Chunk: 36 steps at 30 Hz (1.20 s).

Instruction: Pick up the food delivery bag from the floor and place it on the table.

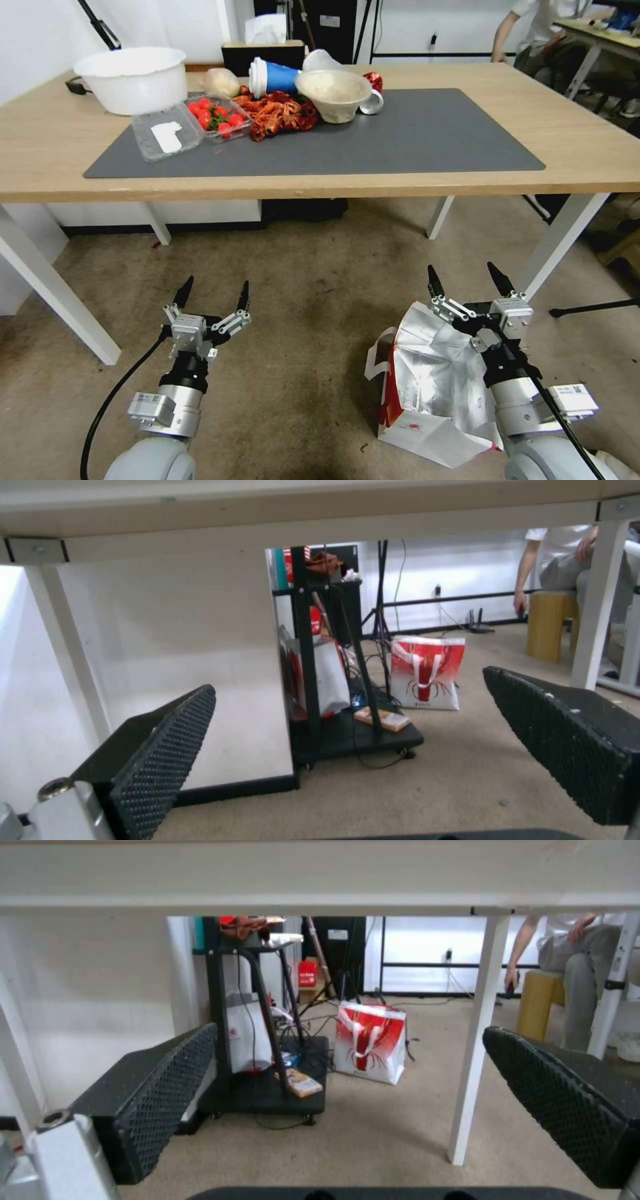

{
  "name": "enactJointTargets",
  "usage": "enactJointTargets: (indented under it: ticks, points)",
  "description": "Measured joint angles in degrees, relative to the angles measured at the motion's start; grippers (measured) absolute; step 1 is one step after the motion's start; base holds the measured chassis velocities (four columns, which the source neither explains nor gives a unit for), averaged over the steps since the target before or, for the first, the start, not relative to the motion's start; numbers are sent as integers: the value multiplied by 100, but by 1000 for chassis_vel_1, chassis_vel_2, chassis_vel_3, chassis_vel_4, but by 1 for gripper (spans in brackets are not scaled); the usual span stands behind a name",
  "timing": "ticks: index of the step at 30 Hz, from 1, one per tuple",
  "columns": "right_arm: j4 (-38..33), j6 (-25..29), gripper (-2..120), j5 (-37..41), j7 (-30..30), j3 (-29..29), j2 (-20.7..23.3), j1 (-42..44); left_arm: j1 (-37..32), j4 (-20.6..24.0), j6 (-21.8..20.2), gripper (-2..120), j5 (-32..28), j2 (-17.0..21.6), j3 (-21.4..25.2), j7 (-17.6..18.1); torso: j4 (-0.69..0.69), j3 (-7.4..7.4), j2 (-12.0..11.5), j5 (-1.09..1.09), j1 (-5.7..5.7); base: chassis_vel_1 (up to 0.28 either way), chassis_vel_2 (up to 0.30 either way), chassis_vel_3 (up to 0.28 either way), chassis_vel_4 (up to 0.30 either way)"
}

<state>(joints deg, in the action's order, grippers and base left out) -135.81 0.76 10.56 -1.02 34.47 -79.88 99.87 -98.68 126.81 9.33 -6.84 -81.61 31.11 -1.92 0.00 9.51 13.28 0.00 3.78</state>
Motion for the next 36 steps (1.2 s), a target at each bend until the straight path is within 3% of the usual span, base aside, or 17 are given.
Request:
enactJointTargets:
  ticks: [36]
  points:
    - [53,11,100,4,1,75,72,-98,-39,15,52,100,78,-9,10,-27,0,-649,-805,0,-156,0,0,0,0]
